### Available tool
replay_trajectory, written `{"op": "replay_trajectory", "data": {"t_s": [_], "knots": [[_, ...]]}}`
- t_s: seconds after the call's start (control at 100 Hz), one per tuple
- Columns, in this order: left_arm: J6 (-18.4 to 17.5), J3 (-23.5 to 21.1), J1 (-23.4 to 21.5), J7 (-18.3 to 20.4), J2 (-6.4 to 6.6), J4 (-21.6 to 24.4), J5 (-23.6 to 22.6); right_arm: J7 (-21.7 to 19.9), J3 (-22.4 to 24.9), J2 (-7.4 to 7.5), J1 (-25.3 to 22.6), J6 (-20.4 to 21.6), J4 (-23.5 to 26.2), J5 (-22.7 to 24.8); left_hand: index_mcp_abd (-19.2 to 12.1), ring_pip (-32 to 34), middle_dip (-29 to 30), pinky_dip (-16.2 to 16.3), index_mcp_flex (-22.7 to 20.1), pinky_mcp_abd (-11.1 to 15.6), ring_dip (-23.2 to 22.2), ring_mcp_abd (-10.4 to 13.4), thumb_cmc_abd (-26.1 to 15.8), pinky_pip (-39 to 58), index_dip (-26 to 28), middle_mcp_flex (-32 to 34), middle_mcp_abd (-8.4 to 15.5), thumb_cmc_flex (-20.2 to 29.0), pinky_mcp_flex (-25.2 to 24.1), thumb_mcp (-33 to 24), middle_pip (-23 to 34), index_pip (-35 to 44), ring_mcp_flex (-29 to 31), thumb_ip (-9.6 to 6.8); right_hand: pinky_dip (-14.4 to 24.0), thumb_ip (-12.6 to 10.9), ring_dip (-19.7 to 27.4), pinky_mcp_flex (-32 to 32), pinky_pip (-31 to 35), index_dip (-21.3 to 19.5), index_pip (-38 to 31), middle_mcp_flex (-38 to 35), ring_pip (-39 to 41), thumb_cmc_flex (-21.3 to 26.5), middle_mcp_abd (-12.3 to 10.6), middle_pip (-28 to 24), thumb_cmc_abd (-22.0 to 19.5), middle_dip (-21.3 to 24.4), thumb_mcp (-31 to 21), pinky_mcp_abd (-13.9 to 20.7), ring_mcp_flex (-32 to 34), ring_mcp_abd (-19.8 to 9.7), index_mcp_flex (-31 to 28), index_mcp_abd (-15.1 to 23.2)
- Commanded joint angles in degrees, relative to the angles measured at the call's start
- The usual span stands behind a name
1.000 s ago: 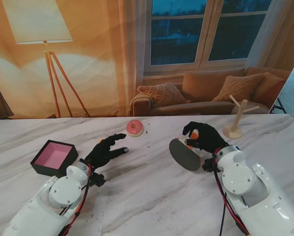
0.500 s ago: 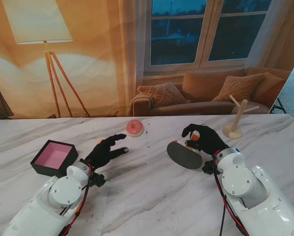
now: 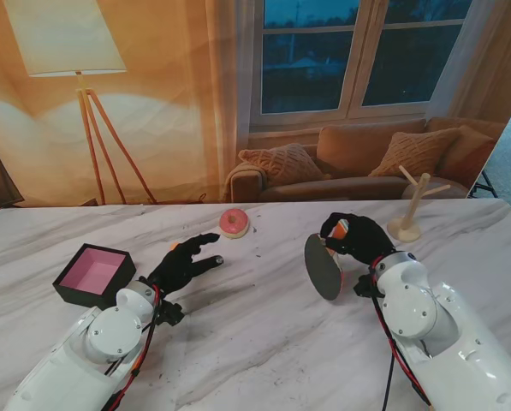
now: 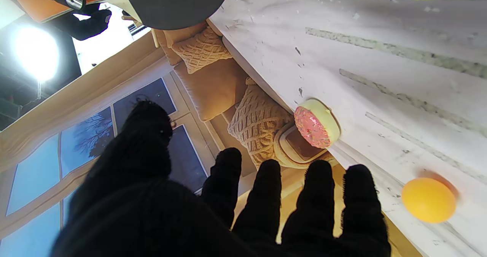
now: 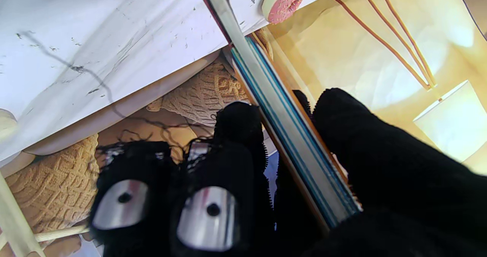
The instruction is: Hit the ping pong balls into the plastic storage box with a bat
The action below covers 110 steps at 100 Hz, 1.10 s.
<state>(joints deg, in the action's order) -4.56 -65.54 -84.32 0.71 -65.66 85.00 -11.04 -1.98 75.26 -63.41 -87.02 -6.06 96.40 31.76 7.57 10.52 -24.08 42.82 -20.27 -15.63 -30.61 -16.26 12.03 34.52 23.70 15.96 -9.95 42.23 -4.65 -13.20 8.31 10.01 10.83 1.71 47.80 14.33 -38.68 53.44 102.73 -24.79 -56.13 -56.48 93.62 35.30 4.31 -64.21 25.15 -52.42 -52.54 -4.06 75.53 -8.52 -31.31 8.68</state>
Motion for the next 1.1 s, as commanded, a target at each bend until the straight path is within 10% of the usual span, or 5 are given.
{"op": "replay_trajectory", "data": {"t_s": [0.0,0.21,0.48,0.69,1.09], "knots": [[0.2,-0.1,-0.3,0.6,-0.35,0.4,0.1,-0.6,-0.3,-0.22,0.1,-1.2,-0.6,-0.5,-1.2,-0.5,0.6,0.6,-1.5,0.2,0.1,0.1,-1.5,-1.1,-0.5,1.1,0.0,1.4,-0.8,2.5,-1.6,-0.4,0.5,-0.43,-1.7,0.6,-1.0,1.6,11.4,-0.7,-0.6,-5.1,4.1,4.6,2.5,-5.2,-3.4,-0.3,0.2,-0.6,0.0,-1.9,-2.1,4.1],[0.3,-0.1,-0.3,0.5,-0.39,0.5,0.2,0.0,-0.7,-0.43,0.6,-3.1,-1.0,-0.5,-1.2,-0.6,0.6,0.7,-1.5,0.2,0.1,0.1,-1.7,-1.0,-0.5,1.3,0.0,1.6,-0.8,3.0,-1.6,-0.5,0.5,-0.47,-2.5,-0.5,2.5,-3.6,7.9,-7.4,-3.3,1.8,-1.4,9.2,3.1,-0.8,-4.9,-0.7,2.5,-1.1,-1.7,0.4,-8.9,5.9],[0.4,-0.2,-0.3,0.5,-0.41,0.6,0.3,-1.5,-0.2,-0.23,0.6,-3.9,-1.3,-1.6,-1.2,-0.6,0.6,0.7,-1.6,0.3,0.0,0.1,-1.9,-1.1,-0.5,1.3,-0.2,1.8,-0.8,3.5,-1.7,-0.5,0.5,-0.51,2.9,-1.3,1.6,-13.0,1.2,-15.6,-4.4,9.5,-4.7,-15.4,4.6,0.9,7.5,-0.7,-9.8,-1.7,-9.9,3.5,-6.0,-4.5],[0.4,-0.2,-0.3,0.6,-0.40,0.5,0.4,-3.7,0.1,0.53,0.7,-1.2,-2.3,0.7,-1.1,-0.6,0.6,0.7,-1.6,0.2,0.0,0.1,-2.0,-1.2,-0.5,1.3,-0.3,2.1,-0.8,3.9,-1.8,-0.5,0.5,-0.56,3.9,-7.2,0.8,-16.9,-1.7,-22.8,3.5,12.5,-7.2,-17.4,3.4,2.4,12.6,-0.5,-9.4,-1.9,-13.7,3.9,1.1,-5.9],[0.3,0.0,-0.1,0.6,-0.42,0.3,0.5,-1.4,-1.5,0.18,1.6,-0.7,-4.6,1.6,-1.2,-0.6,0.6,0.8,-1.7,0.2,0.0,0.1,-2.3,-1.2,-0.5,1.4,-0.3,2.3,-0.8,4.5,-1.9,-0.5,0.5,-0.60,3.4,1.2,0.2,-17.6,-2.7,-20.7,-0.5,11.5,-8.4,-11.3,2.5,1.6,15.6,-0.9,-12.7,-1.6,-14.3,3.2,-0.9,1.2]]}}
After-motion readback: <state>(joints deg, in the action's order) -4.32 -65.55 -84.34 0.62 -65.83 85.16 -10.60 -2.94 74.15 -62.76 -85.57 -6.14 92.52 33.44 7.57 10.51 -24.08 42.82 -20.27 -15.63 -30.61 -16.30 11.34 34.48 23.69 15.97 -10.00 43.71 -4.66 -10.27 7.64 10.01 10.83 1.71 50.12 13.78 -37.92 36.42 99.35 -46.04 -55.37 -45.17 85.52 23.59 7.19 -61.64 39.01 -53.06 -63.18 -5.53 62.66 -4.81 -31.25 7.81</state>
